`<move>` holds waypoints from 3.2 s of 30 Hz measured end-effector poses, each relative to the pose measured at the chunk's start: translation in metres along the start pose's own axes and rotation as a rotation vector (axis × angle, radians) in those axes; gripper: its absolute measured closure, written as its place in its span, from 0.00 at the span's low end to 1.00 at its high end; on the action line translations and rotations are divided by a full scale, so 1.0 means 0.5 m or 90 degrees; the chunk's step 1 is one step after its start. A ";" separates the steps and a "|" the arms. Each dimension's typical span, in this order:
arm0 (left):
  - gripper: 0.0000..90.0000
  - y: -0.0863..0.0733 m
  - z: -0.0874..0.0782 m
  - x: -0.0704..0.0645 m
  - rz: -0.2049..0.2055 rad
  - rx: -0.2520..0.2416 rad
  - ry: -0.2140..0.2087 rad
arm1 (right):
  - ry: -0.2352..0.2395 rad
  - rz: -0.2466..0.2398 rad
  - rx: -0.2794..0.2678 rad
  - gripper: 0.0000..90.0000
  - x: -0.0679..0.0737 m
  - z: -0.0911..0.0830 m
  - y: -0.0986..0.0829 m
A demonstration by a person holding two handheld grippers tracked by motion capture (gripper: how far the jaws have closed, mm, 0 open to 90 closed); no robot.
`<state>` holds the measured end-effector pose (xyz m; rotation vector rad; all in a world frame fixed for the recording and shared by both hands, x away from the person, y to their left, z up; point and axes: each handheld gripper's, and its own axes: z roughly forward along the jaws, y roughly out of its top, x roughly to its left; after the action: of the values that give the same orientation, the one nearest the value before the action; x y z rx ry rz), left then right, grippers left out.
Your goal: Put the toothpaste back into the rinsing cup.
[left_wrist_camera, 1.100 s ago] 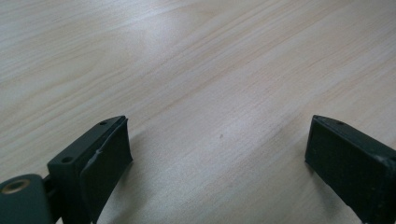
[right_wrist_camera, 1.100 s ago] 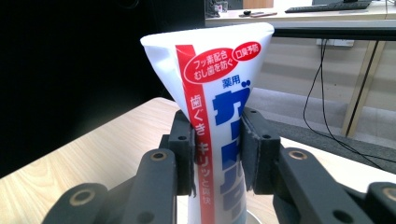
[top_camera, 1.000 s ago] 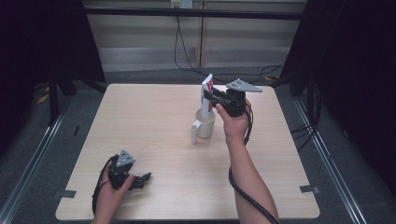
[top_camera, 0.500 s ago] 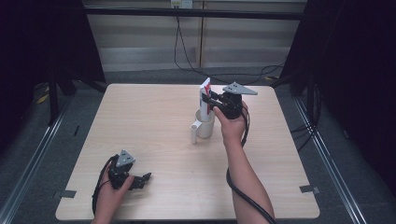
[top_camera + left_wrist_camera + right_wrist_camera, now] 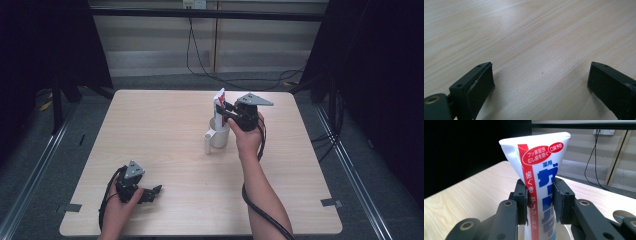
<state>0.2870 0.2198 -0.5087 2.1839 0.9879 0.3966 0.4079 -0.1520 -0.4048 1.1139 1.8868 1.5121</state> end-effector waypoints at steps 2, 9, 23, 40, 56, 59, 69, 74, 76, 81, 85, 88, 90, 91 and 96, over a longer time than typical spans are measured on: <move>0.07 0.000 0.000 0.000 0.000 0.000 0.000 | -0.005 -0.005 0.011 0.75 0.001 0.002 -0.009; 0.07 0.000 0.000 0.000 0.000 0.000 -0.001 | -0.005 0.003 0.015 0.75 0.003 0.006 -0.027; 0.07 0.000 0.000 0.000 -0.001 0.000 -0.001 | -0.009 0.014 0.021 0.74 -0.001 0.002 -0.048; 0.07 0.000 0.000 0.000 0.000 0.000 -0.001 | -0.019 -0.007 0.049 0.71 0.002 -0.001 -0.056; 0.07 0.000 0.000 0.000 0.000 0.001 -0.002 | -0.021 -0.007 0.057 0.70 -0.004 -0.008 -0.058; 0.07 0.000 0.000 0.000 0.000 0.001 -0.001 | -0.023 -0.009 0.062 0.69 -0.003 -0.008 -0.061; 0.07 0.000 0.000 0.000 0.000 0.001 -0.002 | -0.019 -0.021 0.073 0.67 0.002 -0.006 -0.061; 0.06 0.000 0.000 0.000 0.000 0.002 -0.001 | -0.013 0.015 0.009 0.74 0.000 -0.023 -0.033; 0.06 0.000 0.000 0.000 0.001 0.002 -0.002 | -0.013 -0.003 0.015 0.72 0.006 -0.027 -0.023; 0.06 0.000 0.001 -0.001 -0.002 0.001 -0.003 | -0.011 -0.026 0.042 0.66 0.016 -0.028 -0.027; 0.06 0.000 0.000 0.000 0.003 0.003 -0.003 | -0.016 -0.035 0.064 0.63 0.016 -0.029 -0.038; 0.06 0.000 0.000 0.000 0.003 0.002 -0.002 | -0.017 -0.038 0.071 0.62 0.014 -0.030 -0.041; 0.06 0.000 0.000 0.000 0.003 0.002 -0.002 | -0.019 -0.037 0.079 0.58 0.013 -0.034 -0.043; 0.06 0.000 0.000 0.000 0.003 0.002 -0.002 | -0.019 -0.040 0.081 0.58 0.014 -0.035 -0.042; 0.06 0.001 0.001 0.001 0.003 -0.002 0.002 | -0.015 -0.052 0.100 0.51 0.016 -0.043 -0.037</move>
<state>0.2879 0.2195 -0.5088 2.1832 0.9831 0.4036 0.3810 -0.1589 -0.4156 1.1020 2.0373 1.3201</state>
